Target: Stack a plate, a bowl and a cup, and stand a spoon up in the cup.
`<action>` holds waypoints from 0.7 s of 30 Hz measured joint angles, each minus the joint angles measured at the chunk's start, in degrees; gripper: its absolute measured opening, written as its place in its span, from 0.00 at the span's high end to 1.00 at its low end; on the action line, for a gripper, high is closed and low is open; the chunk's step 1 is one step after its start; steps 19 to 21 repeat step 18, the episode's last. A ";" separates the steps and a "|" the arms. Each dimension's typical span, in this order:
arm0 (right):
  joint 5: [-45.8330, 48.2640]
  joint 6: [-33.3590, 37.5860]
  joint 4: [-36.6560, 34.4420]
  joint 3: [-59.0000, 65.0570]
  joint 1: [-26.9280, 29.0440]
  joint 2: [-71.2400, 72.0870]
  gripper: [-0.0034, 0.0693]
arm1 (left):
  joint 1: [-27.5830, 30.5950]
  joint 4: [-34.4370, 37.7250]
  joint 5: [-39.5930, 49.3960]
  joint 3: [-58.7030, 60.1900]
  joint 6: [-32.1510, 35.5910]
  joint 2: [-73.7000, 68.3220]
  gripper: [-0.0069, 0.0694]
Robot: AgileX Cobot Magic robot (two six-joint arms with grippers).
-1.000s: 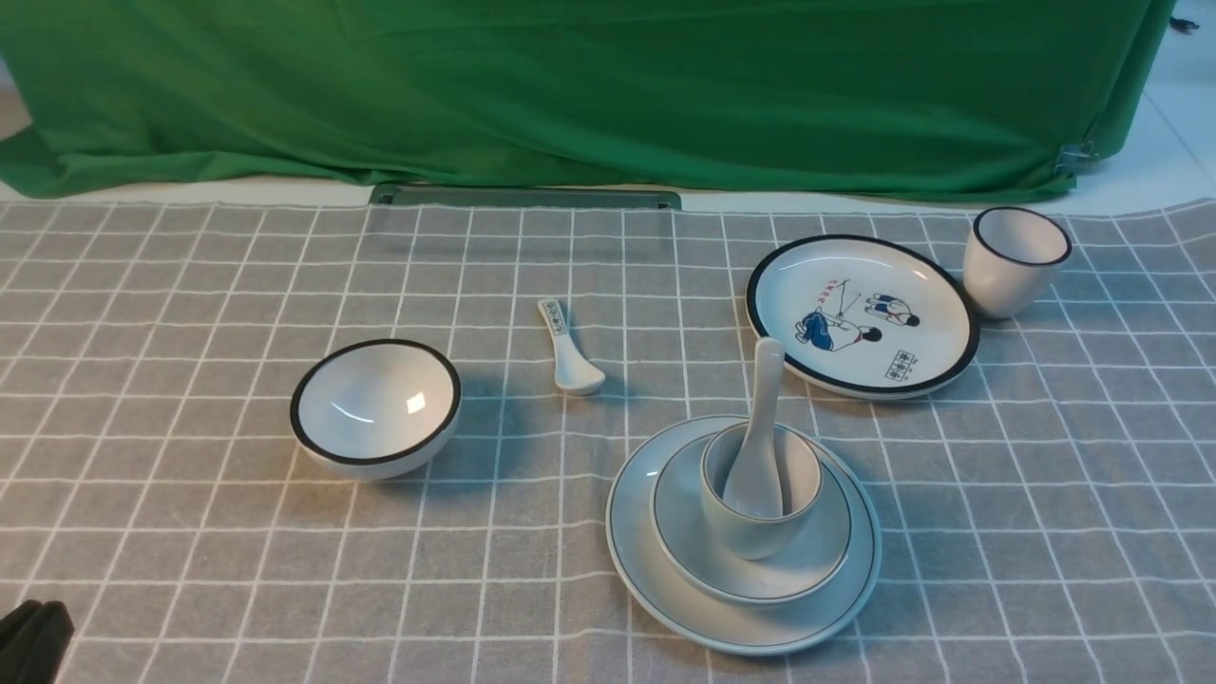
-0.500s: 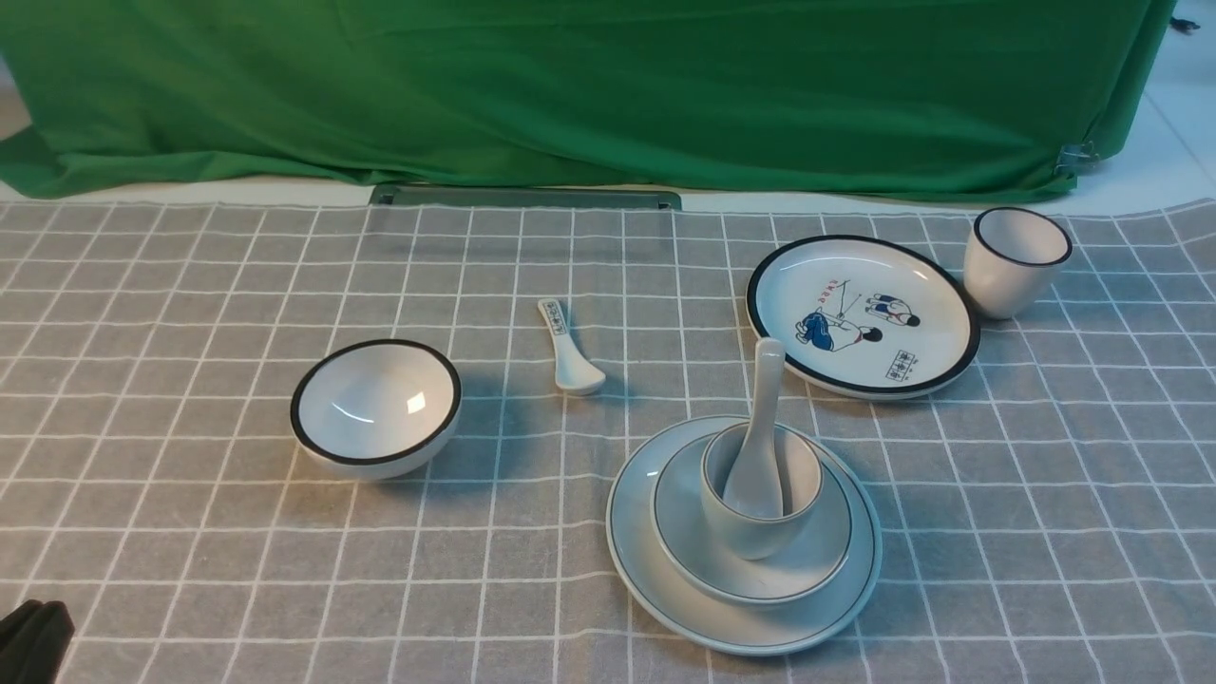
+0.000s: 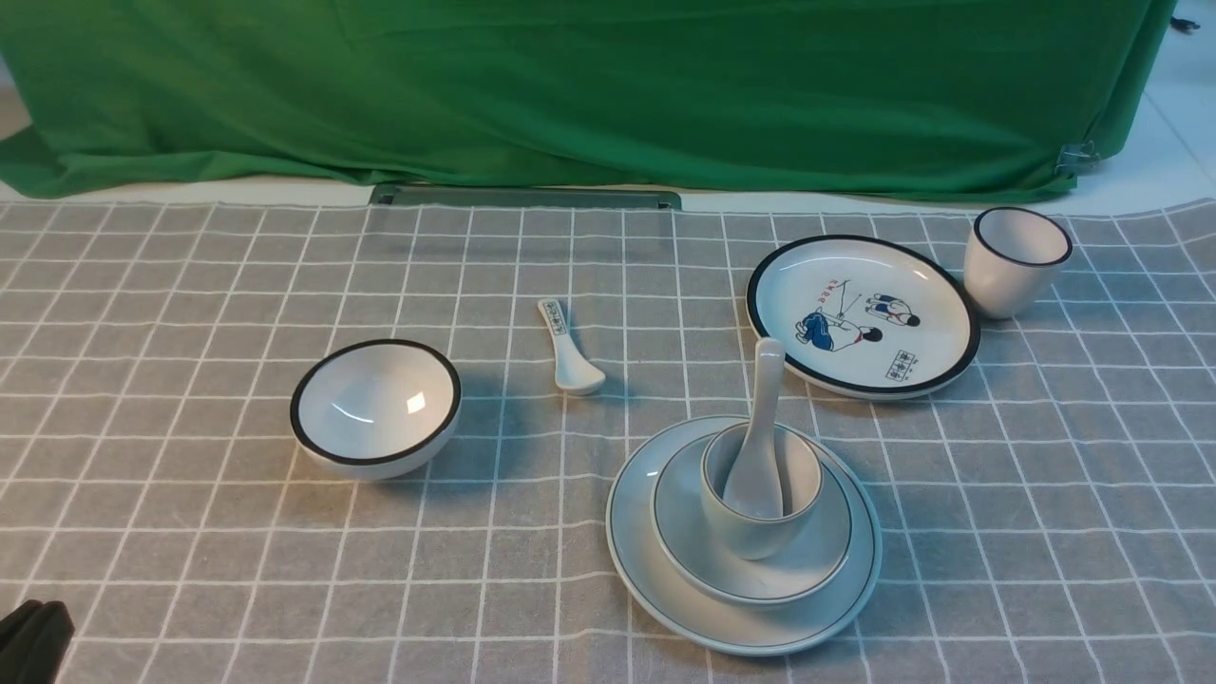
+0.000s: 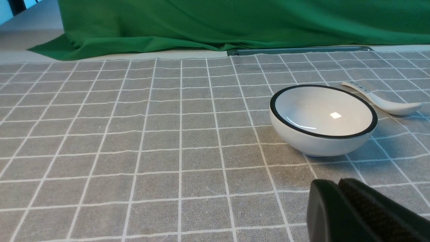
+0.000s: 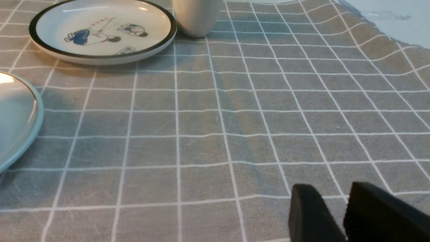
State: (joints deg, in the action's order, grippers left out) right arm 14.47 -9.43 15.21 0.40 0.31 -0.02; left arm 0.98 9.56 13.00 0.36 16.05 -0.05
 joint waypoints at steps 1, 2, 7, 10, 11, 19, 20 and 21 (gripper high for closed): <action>0.00 0.00 0.00 0.00 0.00 0.00 0.65 | 0.00 0.00 0.00 0.00 0.00 0.00 0.89; 0.00 0.00 0.00 0.00 0.00 0.00 0.64 | 0.00 0.00 0.00 0.00 0.00 0.00 0.89; 0.00 0.00 -0.04 0.00 0.00 0.00 0.63 | 0.00 0.00 0.00 0.00 0.05 0.00 0.89; 0.00 -0.12 -0.04 0.00 0.00 0.00 0.63 | 0.00 0.00 0.00 0.00 0.05 0.00 0.89; 0.00 -0.14 -0.04 0.00 0.00 0.00 0.63 | 0.00 0.00 0.00 0.00 0.05 0.00 0.89; 0.00 -0.16 -0.04 0.00 0.00 0.00 0.63 | 0.00 0.00 0.00 0.00 0.05 0.00 0.89; 0.00 -0.16 -0.04 0.00 0.00 0.00 0.63 | 0.00 0.00 0.00 0.00 0.05 0.00 0.89; 0.00 -0.16 -0.04 0.00 0.00 0.00 0.63 | 0.00 0.00 0.00 0.00 0.05 0.00 0.89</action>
